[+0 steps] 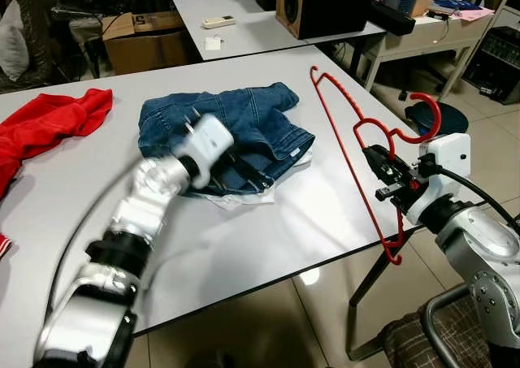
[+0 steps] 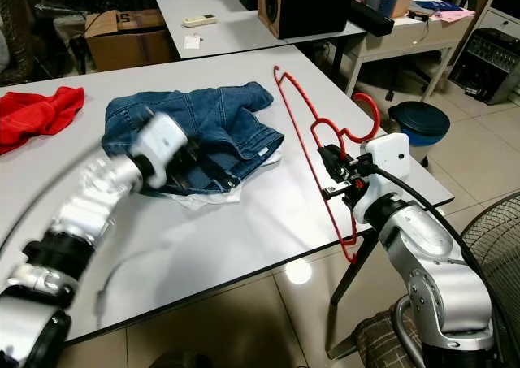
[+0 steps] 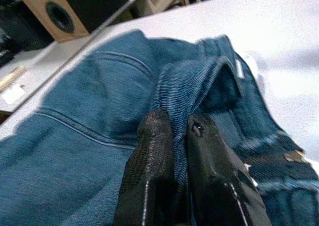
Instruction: Hang hanger
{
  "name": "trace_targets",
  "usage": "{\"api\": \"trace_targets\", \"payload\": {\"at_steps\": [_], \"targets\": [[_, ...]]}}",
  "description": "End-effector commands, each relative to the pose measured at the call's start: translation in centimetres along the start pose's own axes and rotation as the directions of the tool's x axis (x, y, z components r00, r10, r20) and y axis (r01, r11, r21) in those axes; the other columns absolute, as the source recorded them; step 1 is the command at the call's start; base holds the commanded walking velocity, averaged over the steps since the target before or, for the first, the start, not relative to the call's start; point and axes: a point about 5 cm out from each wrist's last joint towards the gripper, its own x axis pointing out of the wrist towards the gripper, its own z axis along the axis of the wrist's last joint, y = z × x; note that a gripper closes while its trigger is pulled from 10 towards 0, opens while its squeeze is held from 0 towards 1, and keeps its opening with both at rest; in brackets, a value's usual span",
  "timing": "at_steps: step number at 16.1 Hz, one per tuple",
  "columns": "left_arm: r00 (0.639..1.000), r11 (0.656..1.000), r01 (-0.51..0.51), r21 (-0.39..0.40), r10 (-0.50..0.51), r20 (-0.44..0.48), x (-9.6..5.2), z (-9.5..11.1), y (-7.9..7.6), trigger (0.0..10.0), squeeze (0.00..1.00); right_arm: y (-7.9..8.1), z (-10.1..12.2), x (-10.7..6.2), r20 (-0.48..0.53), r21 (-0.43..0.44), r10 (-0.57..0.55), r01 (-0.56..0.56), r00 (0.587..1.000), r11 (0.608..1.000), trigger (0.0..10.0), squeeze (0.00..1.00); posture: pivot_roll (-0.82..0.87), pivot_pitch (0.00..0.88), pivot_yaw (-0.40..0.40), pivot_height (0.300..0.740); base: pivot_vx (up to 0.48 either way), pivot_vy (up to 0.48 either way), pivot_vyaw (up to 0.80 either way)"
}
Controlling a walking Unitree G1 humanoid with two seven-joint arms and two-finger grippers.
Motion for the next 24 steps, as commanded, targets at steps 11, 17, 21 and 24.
{"api": "trace_targets", "payload": {"at_steps": [11,17,21,24], "targets": [[0.999,0.984,-0.001,0.180,0.010,-0.046,2.0,0.1,-2.3,10.0,0.36,0.6,0.3,0.3,0.000,-0.015,-0.003,0.003,1.000,1.000,10.0,0.00,-0.04,0.000,0.030,0.740,0.000,0.000,0.00],[0.980,0.953,-0.192,0.234,0.197,0.001,3.5,1.8,-1.3,10.0,0.00,1.0,0.3,0.5,0.000,-0.009,0.002,-0.002,1.000,1.000,10.0,0.00,-0.05,0.000,0.029,0.740,0.000,0.000,0.00],[0.963,0.840,-0.211,0.500,0.267,-0.041,3.1,1.6,0.3,10.0,0.00,1.3,0.1,0.6,-0.019,-0.017,0.019,-0.019,1.000,1.000,10.0,0.00,-0.04,0.000,0.018,0.740,0.000,0.000,0.00],[0.979,0.877,-0.110,0.468,0.176,-0.100,3.3,0.6,-0.8,10.0,0.00,1.4,0.0,0.7,-0.026,-0.020,0.032,-0.033,0.999,0.999,10.0,0.00,-0.04,0.000,0.013,0.740,0.000,0.000,0.00]]}}
